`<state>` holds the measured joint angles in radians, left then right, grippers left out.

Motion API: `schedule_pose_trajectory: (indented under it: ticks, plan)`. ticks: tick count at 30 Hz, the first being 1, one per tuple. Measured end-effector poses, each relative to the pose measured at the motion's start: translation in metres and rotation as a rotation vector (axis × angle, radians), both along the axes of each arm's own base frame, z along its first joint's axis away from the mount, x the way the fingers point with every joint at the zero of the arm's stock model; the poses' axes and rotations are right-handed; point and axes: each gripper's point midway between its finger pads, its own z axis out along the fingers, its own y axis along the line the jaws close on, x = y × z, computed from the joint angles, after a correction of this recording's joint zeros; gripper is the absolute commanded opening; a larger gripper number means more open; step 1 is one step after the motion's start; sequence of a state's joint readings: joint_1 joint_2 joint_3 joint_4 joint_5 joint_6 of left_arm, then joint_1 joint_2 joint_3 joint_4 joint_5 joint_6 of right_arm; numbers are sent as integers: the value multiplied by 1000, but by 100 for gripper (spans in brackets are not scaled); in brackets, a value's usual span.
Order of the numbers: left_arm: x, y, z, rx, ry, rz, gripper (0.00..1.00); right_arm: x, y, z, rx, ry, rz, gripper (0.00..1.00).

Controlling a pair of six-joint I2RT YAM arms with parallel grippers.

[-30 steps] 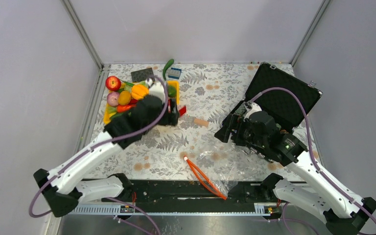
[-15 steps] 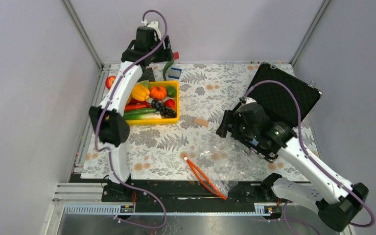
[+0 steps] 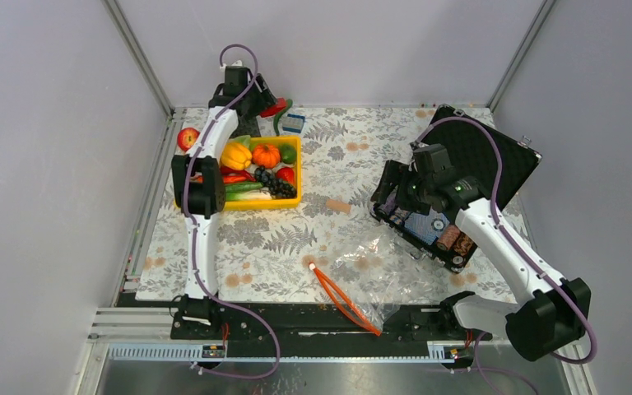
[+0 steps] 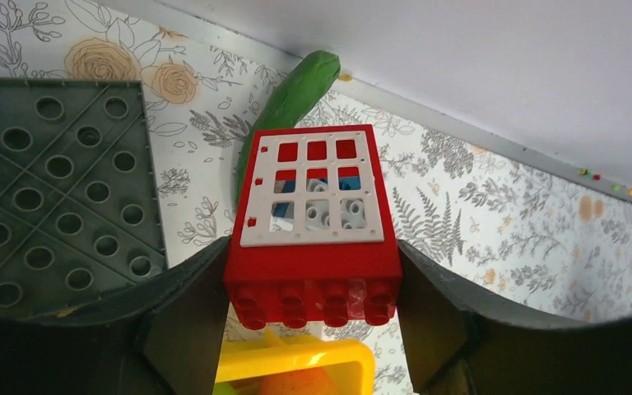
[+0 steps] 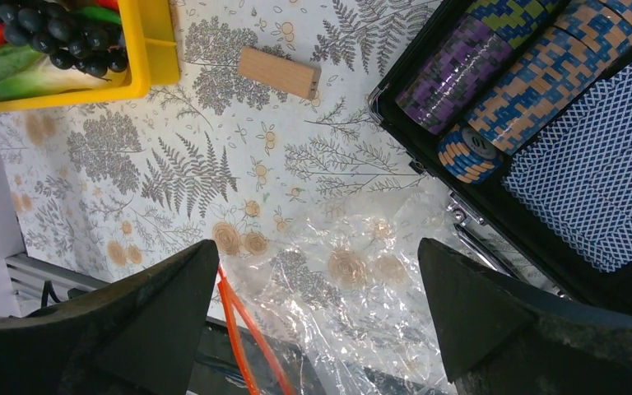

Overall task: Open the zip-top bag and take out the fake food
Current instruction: Place the distractor at the center of the board.

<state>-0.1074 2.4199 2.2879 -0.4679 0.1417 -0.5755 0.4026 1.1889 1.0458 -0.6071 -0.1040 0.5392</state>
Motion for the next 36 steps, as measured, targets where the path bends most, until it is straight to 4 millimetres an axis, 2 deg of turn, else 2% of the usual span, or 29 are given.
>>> schedule_pose_trajectory:
  ticks: [7,14,20,29,36]
  plan:
    - [19,-2,16,-51,-80,118,33,5,3,-3,35,18,10,100]
    - [28,11,14,-84,-85,249,34,5,5,-1,54,16,18,100]
    - [30,15,0,-125,-49,322,37,7,5,0,61,13,18,100]
    - [18,17,-47,-159,93,404,37,6,6,1,72,17,24,100]
    - [18,15,-49,-186,107,420,35,6,6,1,74,17,21,100]
